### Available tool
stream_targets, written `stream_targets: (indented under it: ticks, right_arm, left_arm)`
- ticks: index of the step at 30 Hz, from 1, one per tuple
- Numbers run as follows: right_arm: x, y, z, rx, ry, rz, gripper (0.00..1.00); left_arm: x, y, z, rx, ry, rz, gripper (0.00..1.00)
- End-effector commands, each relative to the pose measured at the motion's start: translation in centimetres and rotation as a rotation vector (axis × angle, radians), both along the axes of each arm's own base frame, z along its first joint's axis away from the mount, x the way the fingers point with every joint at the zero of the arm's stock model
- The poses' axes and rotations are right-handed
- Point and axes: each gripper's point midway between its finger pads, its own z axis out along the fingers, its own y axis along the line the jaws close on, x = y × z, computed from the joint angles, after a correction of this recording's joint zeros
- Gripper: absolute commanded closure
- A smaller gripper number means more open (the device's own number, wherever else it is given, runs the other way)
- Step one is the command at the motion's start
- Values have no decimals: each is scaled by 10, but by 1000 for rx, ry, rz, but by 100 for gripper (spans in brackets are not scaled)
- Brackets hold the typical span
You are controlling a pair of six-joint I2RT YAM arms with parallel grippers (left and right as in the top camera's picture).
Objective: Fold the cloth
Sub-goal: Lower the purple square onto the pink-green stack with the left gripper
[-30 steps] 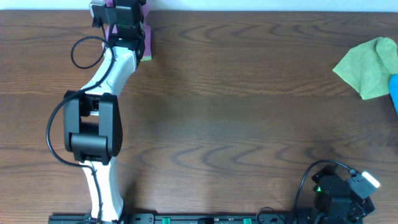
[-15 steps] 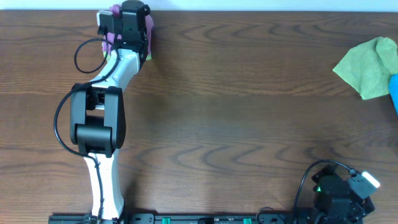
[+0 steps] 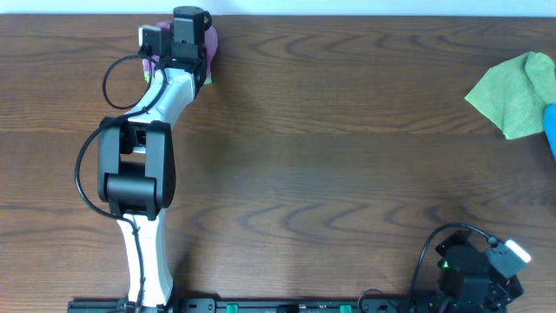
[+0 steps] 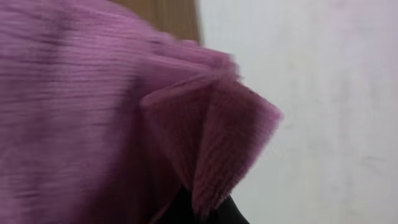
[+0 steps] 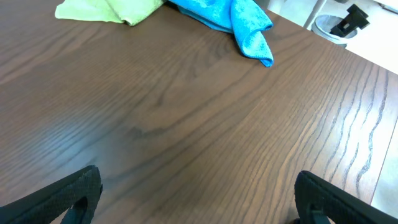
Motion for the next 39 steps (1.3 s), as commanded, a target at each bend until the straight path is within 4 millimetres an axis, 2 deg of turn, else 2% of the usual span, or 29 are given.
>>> stream_targets:
  ticks: [1, 12, 23, 24, 26, 28, 29, 31, 32, 36, 39]
  right_arm:
    - [-3, -2, 0, -4, -8, -22, 1]
    - [-3, -2, 0, -4, -8, -22, 1]
    - [-3, -2, 0, -4, -8, -22, 1]
    - [-3, -2, 0, -4, -8, -22, 1]
    - [-3, -2, 0, -4, -7, -22, 1]
    - [-3, -2, 0, -4, -8, -22, 1]
    - [-3, -2, 0, -4, -8, -22, 1]
    - [-2, -2, 0, -3, -8, -22, 1]
    - [-3, -2, 0, -4, -8, -22, 1]
    - [-3, -2, 0, -4, -8, -22, 1]
    - [-2, -2, 0, -3, -8, -22, 1]
  left_arm:
    - [-1, 12, 30, 8, -22, 12, 94]
    - [-19, 40, 54, -1, 12, 46, 94]
    - [-45, 44, 29, -31, 157, 72, 94]
    - [-46, 44, 28, -31, 162, 72, 90]
    - [-46, 44, 28, -31, 163, 72, 74]
    - [-46, 44, 28, -31, 162, 71, 71]
    - [-46, 44, 28, -31, 162, 71, 55]
    - [-46, 43, 28, -32, 163, 69, 12]
    - [-46, 43, 28, -36, 164, 65, 5]
    - [-45, 41, 27, -43, 164, 57, 5]
    - [-45, 32, 27, -80, 168, 17, 5]
